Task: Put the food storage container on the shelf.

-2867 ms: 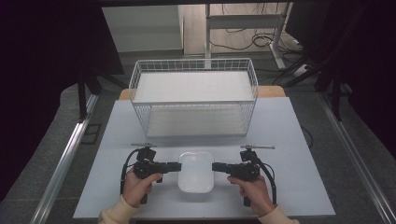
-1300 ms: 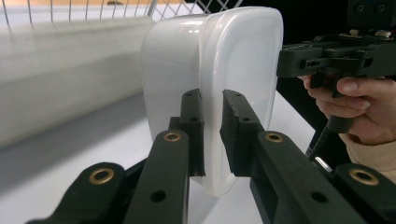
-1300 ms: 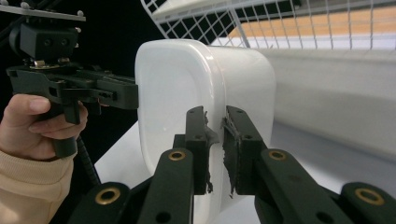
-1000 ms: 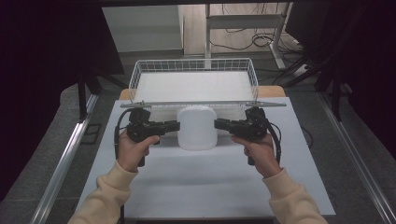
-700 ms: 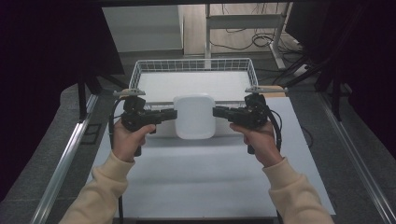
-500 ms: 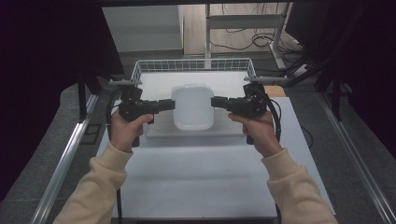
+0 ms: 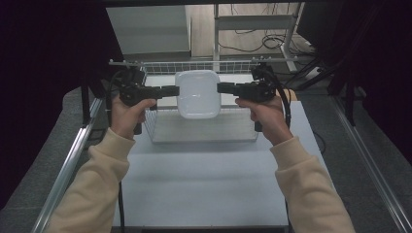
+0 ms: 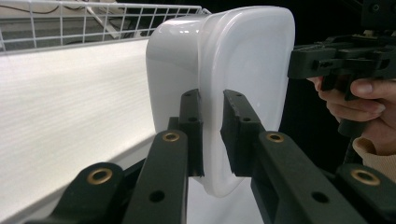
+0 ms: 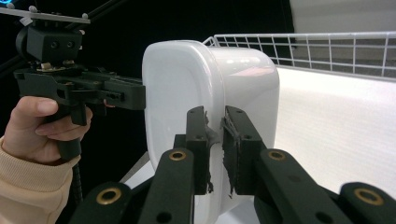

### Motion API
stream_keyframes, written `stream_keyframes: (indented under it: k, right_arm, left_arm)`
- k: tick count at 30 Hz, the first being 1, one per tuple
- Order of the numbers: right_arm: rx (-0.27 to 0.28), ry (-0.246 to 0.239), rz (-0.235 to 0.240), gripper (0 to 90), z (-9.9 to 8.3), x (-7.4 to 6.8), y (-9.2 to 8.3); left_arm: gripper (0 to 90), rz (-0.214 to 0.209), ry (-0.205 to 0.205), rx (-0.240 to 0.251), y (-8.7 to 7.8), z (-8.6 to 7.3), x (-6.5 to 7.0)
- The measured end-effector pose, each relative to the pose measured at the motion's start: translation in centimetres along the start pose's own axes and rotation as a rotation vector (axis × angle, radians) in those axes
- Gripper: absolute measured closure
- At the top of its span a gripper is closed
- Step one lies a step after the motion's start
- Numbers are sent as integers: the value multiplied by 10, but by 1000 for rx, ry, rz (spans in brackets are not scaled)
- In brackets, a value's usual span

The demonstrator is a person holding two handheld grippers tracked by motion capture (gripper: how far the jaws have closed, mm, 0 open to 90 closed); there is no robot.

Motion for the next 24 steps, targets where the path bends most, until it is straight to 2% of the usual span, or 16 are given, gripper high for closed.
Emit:
stream_keyframes:
  k: [11,24]
  right_arm:
    - [3,9,-1,801,18,7,2]
    - [-27,64,-8,800,29,24,16]
  left_arm:
    - [789,-4,10,-10,5,19,-5]
    - [789,-8,-44,-42,17,29,-24]
Point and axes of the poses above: each handheld gripper's, and its own axes: y roughly forward along the jaws, z roughly out of its top, x roughly to its right, the point moved 10 cm from there along y, roughly forward along the jaws, and after that the axes turned 3 degrees about x, right-handed, at the moved point
